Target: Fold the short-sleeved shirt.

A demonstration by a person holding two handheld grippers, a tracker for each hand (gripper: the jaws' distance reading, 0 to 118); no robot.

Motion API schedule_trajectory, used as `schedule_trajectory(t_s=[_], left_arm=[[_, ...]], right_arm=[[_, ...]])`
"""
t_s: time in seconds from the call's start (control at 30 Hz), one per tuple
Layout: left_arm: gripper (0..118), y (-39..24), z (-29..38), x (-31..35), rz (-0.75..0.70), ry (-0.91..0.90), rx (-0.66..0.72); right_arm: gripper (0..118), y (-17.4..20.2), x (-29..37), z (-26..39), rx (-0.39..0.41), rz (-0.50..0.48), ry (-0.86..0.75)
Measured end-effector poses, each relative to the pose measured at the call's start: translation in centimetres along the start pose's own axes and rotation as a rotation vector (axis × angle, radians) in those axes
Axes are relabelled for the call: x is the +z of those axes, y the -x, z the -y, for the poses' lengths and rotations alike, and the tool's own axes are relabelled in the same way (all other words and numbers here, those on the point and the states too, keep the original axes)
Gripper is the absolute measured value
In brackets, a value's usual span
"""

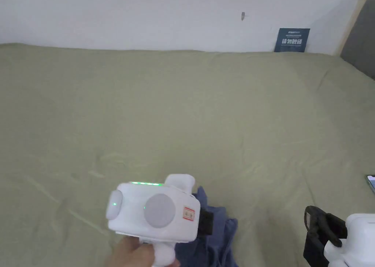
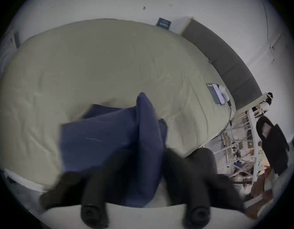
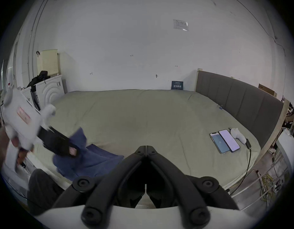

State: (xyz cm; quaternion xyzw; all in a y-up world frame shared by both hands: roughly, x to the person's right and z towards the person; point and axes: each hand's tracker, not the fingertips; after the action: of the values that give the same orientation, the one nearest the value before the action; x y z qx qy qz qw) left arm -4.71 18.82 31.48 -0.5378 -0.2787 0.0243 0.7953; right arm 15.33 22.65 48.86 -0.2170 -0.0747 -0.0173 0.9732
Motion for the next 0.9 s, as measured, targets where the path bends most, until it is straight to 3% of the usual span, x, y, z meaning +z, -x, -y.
schedule_trajectory(t_s=[0.03,0.17,0.37,0.4,0.43,0.47,0.5,0.67,0.9], left_arm=[[118,-0.3,0.2,-1.5,0.073,0.008,0.014],[118,0.1,0.2,-3.7,0.107,-0.009,0.078],[117,4.4,0.6,0.9,0.291,-0.081,0.199],[110,5.0,0.8,2.0,0.306,-0.103,0.193],[72,5.6,1.0,2.7,0.302,-0.117,0.193],[18,5.9,1.1,3.0,0.293,-0.122,0.19],[0,6.4,1.2,3.2,0.279,-0.136,0.186],[0,7.1,1.4,0.8,0.327,-0.046,0.197],[0,6.4,3.6,-8.4,0.33,0.087,0.223]], right_arm=[[0,-0.2,0.0,0.1,-0.003,0.002,0.004],[0,-0.7,0.2,0.3,-0.007,0.012,0.021],[0,-1.1,0.0,0.7,-0.008,0.021,0.031],[0,-1.1,-0.1,0.8,-0.012,0.02,0.035],[0,-1.0,-0.3,0.9,-0.017,0.018,0.038],[0,-1.0,-0.3,1.0,-0.023,0.013,0.042],[0,-0.9,-0.4,1.1,-0.029,0.008,0.047],[0,0.0,-0.7,1.4,-0.021,-0.015,0.064],[0,0.1,-1.2,1.8,-0.014,-0.021,0.098]])
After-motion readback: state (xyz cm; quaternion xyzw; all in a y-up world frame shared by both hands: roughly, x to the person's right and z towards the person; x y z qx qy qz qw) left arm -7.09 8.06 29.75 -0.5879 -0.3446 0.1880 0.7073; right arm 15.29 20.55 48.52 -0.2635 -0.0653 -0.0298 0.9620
